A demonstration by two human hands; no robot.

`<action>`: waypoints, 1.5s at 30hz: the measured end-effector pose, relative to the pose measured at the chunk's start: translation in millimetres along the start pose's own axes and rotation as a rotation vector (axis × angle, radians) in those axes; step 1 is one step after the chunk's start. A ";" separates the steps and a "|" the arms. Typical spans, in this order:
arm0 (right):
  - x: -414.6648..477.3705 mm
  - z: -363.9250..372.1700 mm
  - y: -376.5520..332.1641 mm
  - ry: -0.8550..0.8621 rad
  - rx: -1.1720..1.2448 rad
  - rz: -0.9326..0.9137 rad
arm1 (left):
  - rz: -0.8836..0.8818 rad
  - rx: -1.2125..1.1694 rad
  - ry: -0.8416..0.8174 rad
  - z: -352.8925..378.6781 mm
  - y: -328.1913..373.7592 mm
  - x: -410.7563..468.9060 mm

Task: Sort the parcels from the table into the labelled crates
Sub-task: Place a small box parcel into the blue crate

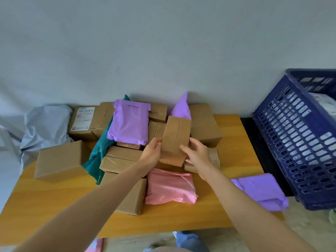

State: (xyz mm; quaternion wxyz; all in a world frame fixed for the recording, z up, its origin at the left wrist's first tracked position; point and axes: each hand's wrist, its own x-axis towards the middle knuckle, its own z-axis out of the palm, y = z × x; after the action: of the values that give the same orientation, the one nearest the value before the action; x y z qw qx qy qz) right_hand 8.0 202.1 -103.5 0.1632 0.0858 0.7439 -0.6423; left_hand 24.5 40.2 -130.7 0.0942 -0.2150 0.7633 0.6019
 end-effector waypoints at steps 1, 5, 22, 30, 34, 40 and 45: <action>-2.3 0.5 -3.0 0.007 0.012 -0.006 | 0.026 -0.022 -0.010 -0.9 1.8 -2.6; -18.2 1.7 -11.5 0.079 0.137 -0.001 | 0.189 -0.040 -0.045 -5.8 14.1 -16.9; -47.1 6.1 -46.4 0.076 0.408 0.091 | 0.261 -0.027 0.023 -44.1 70.8 -35.8; -45.3 6.2 -82.3 0.003 0.204 0.108 | 0.374 0.033 0.035 -53.7 87.6 -36.9; -46.1 0.9 -88.7 0.023 0.329 0.094 | 0.286 -0.100 0.054 -61.2 98.5 -35.4; -56.0 2.1 -91.5 -0.106 0.608 0.106 | -0.012 -0.332 -0.187 -67.4 96.3 -42.0; -55.4 0.0 -91.6 0.004 0.424 -0.043 | -0.049 -0.424 -0.114 -72.6 97.1 -43.3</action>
State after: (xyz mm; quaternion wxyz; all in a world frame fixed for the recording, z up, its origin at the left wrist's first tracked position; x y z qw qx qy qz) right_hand 28.8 192.0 1.0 0.1264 0.1035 0.5940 -0.7877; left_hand 28.5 -2.4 -9.3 0.1044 -0.2141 0.6074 0.7578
